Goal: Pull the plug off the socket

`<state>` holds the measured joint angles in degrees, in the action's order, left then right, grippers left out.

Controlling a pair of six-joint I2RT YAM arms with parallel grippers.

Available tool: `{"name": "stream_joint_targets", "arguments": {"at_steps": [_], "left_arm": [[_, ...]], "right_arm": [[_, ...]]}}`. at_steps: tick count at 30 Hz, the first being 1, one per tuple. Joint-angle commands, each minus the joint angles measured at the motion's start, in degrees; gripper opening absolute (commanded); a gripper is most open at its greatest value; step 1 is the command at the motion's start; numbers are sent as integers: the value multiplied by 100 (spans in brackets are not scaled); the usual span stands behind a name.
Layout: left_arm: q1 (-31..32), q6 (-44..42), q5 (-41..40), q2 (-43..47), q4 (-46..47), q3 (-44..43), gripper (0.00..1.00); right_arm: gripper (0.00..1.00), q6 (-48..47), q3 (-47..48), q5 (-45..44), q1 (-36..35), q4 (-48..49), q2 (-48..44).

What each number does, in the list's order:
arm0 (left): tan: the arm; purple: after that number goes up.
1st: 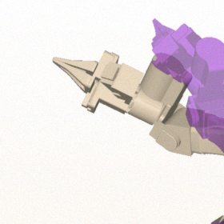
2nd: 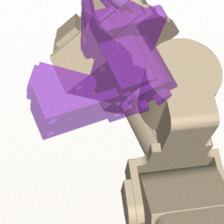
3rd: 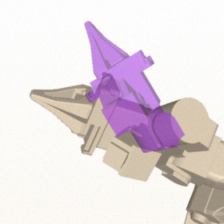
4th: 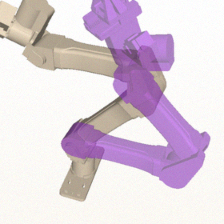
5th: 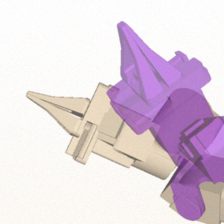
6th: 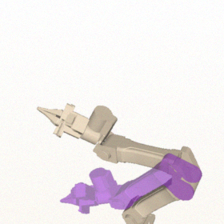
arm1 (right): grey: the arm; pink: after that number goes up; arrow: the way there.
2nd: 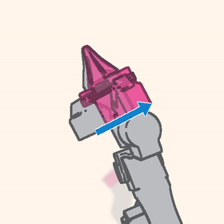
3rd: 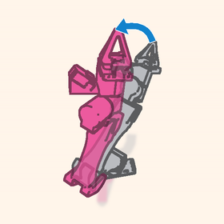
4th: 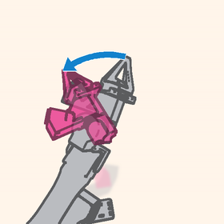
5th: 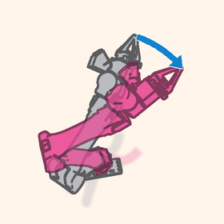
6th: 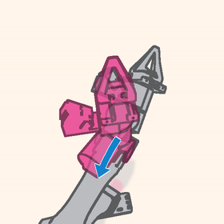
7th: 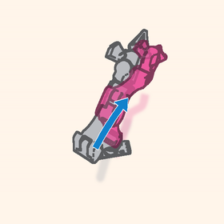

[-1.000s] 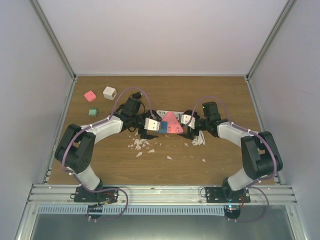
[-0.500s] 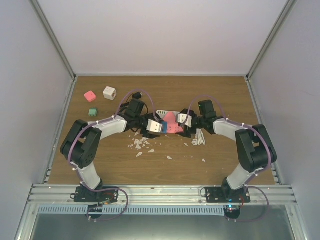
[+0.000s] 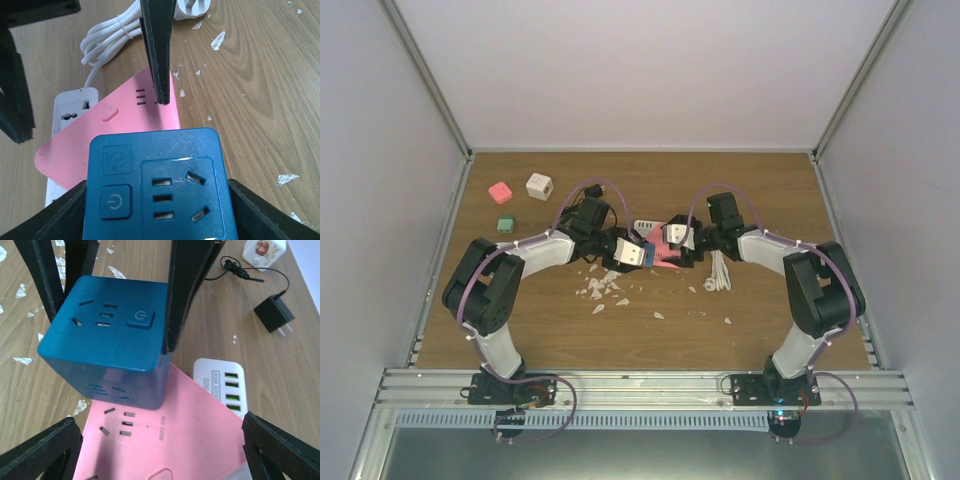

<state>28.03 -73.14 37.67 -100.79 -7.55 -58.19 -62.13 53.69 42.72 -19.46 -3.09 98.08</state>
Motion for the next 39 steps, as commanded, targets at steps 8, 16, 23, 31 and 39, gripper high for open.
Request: {"name": "stream_joint_targets", "arguments": {"at_steps": [8, 16, 23, 31, 39], "left_arm": [[-249, -409, 628, 194, -623, -197, 45], [-258, -501, 701, 267, -989, -158, 44], [-260, -325, 701, 264, -918, -201, 44], [-316, -554, 726, 487, -1288, -60, 43], [-483, -634, 821, 719, -1567, 237, 42]], "right_arm": [[69, 8, 221, 162, -314, -87, 302], [57, 298, 231, -342, -620, 252, 445], [56, 420, 391, -820, -743, 104, 643], [56, 1058, 342, -629, -828, -160, 397], [58, 1744, 68, -583, -1175, 612, 393]]}}
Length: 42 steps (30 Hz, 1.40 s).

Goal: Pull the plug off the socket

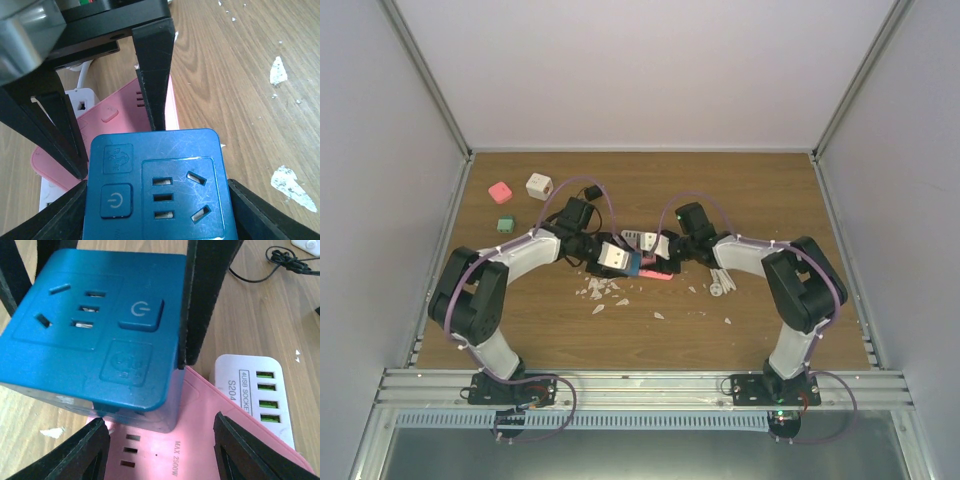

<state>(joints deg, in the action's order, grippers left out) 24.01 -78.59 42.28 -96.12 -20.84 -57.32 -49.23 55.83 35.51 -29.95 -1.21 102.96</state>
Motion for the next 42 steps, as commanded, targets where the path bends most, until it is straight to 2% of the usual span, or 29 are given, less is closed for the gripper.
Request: {"name": "stream_joint_targets", "arguments": {"at_steps": [1, 9, 18, 25, 30, 42], "left_arm": [[-103, -78, 344, 273, -230, 177, 42], [-124, 104, 253, 526, 149, 506, 43], [-167, 444, 286, 506, 332, 481, 42], [-535, 164, 123, 651, 223, 674, 39], [-554, -121, 85, 788, 293, 915, 39], [-591, 972, 845, 778, 380, 626, 39]], "right_arm": [[58, 466, -192, 160, -131, 485, -73], [59, 414, -339, 95, -172, 664, 215], [57, 284, -286, -70, -339, 527, 385], [58, 275, -199, -270, -353, 657, 572], [57, 341, -51, -280, -352, 625, 744], [57, 362, 148, -273, -381, 336, 958]]}}
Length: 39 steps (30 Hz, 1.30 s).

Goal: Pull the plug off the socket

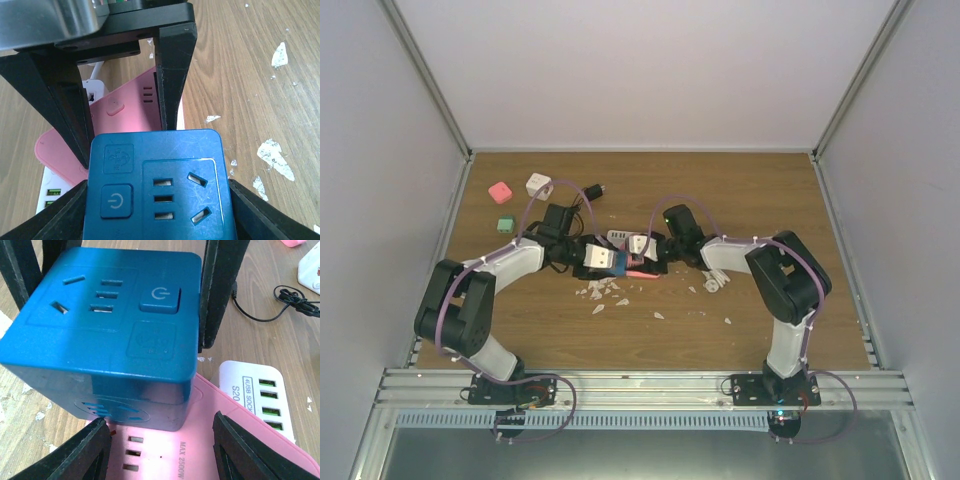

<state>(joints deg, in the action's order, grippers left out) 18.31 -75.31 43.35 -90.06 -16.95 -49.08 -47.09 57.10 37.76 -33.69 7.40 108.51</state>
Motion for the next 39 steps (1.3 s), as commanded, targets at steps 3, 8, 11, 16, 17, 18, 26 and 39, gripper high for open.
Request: {"name": "stream_joint_targets", "arguments": {"at_steps": [3, 8, 11, 16, 17, 18, 26, 39], "left_arm": [[-86, 657, 738, 162, -66, -215, 39], [-130, 42, 279, 329, -38, 51, 38], [-118, -315, 3, 499, 181, 337, 39], [-108, -304, 82, 580, 250, 375, 39], [-114, -155, 188, 559, 169, 284, 39], [-125, -36, 310, 514, 33, 164, 39], [-323, 457, 942, 255, -543, -374, 38], [-314, -766, 404, 778, -238, 353, 38]], "right_arm": [[56, 124, 88, -511, -14, -566, 466], [55, 76, 203, -604, -15, -573, 610], [55, 51, 237, -612, -15, -564, 693], [54, 64, 284, -628, -30, -557, 858], [54, 77, 276, -637, -38, -541, 885], [54, 96, 284, -652, -41, -534, 905], [53, 127, 251, -735, -71, -456, 1000], [51, 301, 298, -953, -94, -376, 1231]]}}
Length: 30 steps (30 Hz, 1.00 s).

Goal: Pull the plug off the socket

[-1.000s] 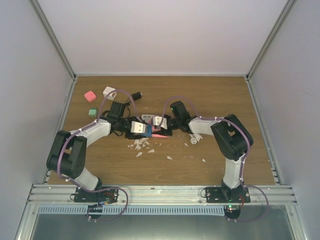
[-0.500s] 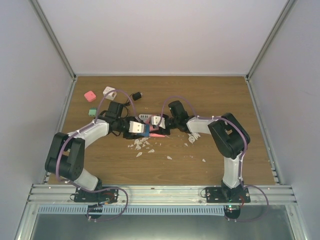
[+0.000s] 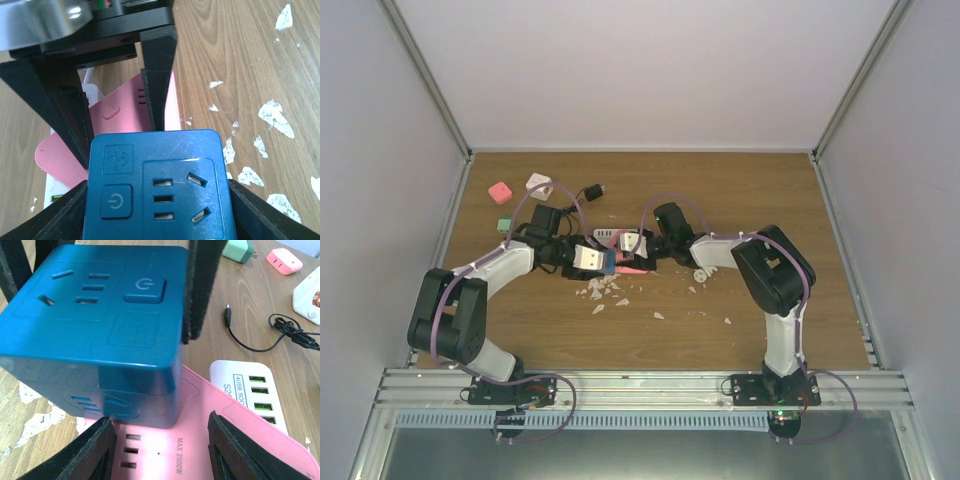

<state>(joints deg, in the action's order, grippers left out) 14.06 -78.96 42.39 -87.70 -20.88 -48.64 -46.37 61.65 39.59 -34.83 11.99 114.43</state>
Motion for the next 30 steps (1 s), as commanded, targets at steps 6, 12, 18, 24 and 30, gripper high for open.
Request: {"name": "stream_joint_targets", "arguments": {"at_steps": [6, 12, 18, 24, 30], "left_arm": [[150, -82, 560, 697, 258, 346, 38], [-84, 546, 1112, 303, -221, -265, 38], [-246, 423, 1388, -12, -764, -652, 38], [-96, -304, 1002, 478, -361, -5, 38], [105, -494, 749, 1028, 331, 536, 38]], "right_arm": [[50, 310, -83, -1262, 19, -812, 712], [50, 347, -78, -1342, 20, -774, 748], [49, 370, -90, -1380, 11, -742, 748], [49, 464, -52, -1444, -5, -751, 765], [48, 539, -5, -1531, -40, -775, 800]]}}
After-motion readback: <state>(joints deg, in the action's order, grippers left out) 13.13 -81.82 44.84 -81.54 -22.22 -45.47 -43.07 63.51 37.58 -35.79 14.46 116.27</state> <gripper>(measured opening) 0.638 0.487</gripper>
